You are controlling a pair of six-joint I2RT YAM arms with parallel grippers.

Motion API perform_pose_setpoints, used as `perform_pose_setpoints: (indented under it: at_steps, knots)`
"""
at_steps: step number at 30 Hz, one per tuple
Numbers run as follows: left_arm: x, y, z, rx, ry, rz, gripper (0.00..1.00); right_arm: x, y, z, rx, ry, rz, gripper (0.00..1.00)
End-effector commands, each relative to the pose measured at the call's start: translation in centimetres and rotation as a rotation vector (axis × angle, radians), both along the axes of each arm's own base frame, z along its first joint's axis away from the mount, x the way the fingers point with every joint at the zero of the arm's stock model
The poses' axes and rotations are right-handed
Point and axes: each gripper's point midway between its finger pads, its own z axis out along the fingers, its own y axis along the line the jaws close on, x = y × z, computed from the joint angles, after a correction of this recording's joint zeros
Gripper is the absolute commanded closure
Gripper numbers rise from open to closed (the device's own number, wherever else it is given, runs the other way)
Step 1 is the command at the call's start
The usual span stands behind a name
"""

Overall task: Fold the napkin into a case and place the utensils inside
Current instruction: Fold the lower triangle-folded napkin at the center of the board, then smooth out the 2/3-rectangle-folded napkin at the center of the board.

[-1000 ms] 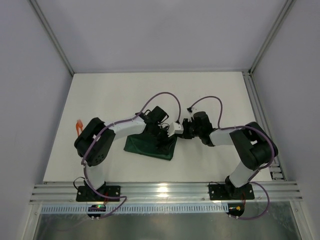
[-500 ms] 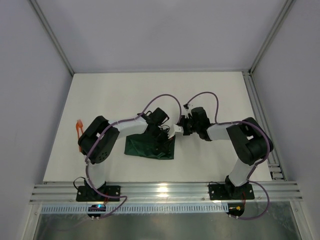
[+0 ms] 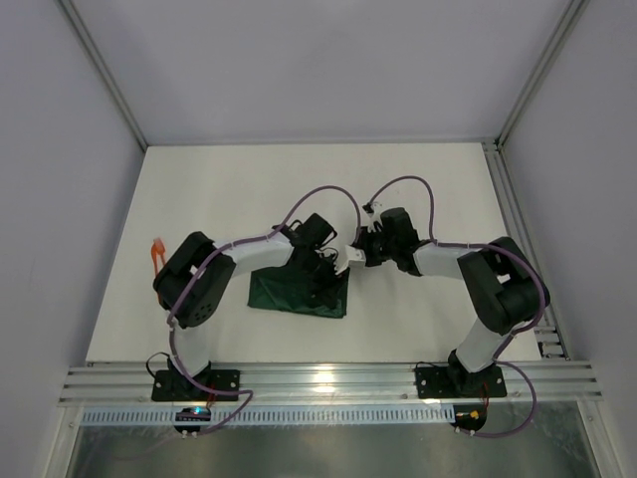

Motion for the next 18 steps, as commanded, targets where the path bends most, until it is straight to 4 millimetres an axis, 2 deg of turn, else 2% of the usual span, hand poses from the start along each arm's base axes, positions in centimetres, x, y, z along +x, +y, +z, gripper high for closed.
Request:
perform_pose_setpoints:
  at_steps: [1,2,4,5,7,9,11,12,13,15,16,17,18]
  knots:
    - [2.1,-1.4,3.3,-0.070,-0.114,0.045,0.57,1.1,0.1,2.6,0.012,-0.077,0.001,0.68]
    - [2.4,-1.6,4.1,-0.084,-0.136,0.051,0.50,0.7,-0.2,2.9,0.011,-0.086,-0.005,0.68]
    - [2.9,-1.7,5.0,-0.097,-0.162,0.062,0.46,0.4,-0.4,3.5,0.013,-0.100,-0.009,0.65]
    - [3.2,-1.9,6.1,-0.115,-0.185,0.063,0.43,0.0,-0.7,4.0,0.018,-0.112,-0.012,0.64]
    - [3.0,-1.6,7.1,-0.115,-0.181,0.067,0.43,-0.5,-1.0,4.6,0.018,-0.115,-0.013,0.64]
    - [3.3,-1.6,9.2,-0.143,-0.205,0.070,0.42,-1.0,-1.1,5.5,0.024,-0.126,-0.008,0.64]
    - [3.7,-0.4,10.1,-0.125,-0.221,0.092,0.41,-1.3,-1.1,5.9,0.020,-0.129,0.007,0.64]
    - [3.8,0.3,11.1,-0.128,-0.243,0.107,0.42,-1.5,-0.9,6.2,0.022,-0.133,0.017,0.64]
    - [4.6,1.6,11.3,-0.111,-0.250,0.144,0.44,-1.8,-0.4,6.5,0.035,-0.134,0.048,0.64]
    - [4.7,4.4,11.4,-0.067,-0.242,0.203,0.48,-2.5,0.6,6.7,0.050,-0.131,0.104,0.64]
    - [6.0,6.7,11.1,-0.045,-0.233,0.273,0.55,-2.8,1.4,7.1,0.063,-0.136,0.142,0.64]
    - [5.9,8.8,9.7,0.001,-0.206,0.316,0.58,-3.5,2.4,7.0,0.050,-0.143,0.192,0.65]
    - [6.2,10.2,9.5,0.011,-0.215,0.351,0.60,-3.7,3.1,6.6,0.038,-0.137,0.220,0.66]
